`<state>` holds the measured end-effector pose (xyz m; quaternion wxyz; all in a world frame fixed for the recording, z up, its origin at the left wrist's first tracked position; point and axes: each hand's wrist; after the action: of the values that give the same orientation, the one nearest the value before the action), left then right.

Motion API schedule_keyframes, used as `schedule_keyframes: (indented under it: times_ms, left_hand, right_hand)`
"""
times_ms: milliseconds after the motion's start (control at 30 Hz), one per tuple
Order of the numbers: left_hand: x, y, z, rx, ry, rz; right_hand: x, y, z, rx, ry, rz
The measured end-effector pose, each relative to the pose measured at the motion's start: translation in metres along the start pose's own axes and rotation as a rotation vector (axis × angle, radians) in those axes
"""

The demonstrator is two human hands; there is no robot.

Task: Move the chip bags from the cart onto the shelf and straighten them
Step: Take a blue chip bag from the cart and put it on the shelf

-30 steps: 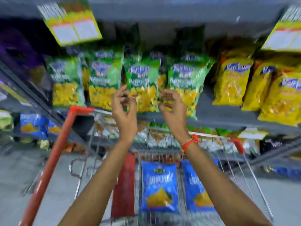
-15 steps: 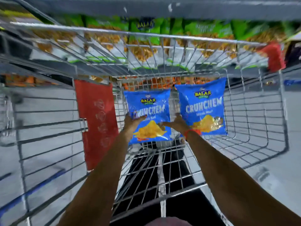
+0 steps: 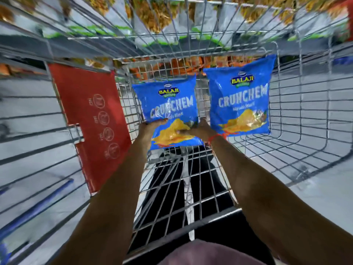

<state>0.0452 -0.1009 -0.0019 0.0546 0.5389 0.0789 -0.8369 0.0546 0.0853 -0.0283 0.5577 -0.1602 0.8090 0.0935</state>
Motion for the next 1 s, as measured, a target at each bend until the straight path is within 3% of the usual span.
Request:
schedule_keyframes:
  times_ms: [133,333,533,667,1000]
  left_hand:
    - [-0.020,-0.005,0.016,0.060,-0.090,-0.025]
    - [-0.063,-0.006,0.042,0.113,-0.206,-0.073]
    - [-0.128,-0.010,0.078,0.084,-0.506,-0.031]
    - [-0.184,-0.016,0.106,0.126,-0.759,-0.084]
    - [-0.326,-0.051,0.213,0.161,-1.154,-0.210]
  right_hand:
    - [-0.024,0.009,-0.012,-0.019,0.058,-0.120]
    - [-0.069,0.014,-0.037,0.140,0.235,-0.040]
    - [-0.142,0.016,-0.078,0.094,0.480,-0.095]
    - [-0.195,0.021,-0.110,0.085,0.692,-0.024]
    - [-0.339,0.053,-0.206,0.027,1.121,0.285]
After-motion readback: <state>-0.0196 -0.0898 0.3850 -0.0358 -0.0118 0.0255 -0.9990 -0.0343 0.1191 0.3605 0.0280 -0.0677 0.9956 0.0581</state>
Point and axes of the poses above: each hand's wrist, its own x-axis towards the middle knuckle, its own y-axis out of the back of the hand, z = x × y, and after that the axes turned 7 degrees about -z, right-handed
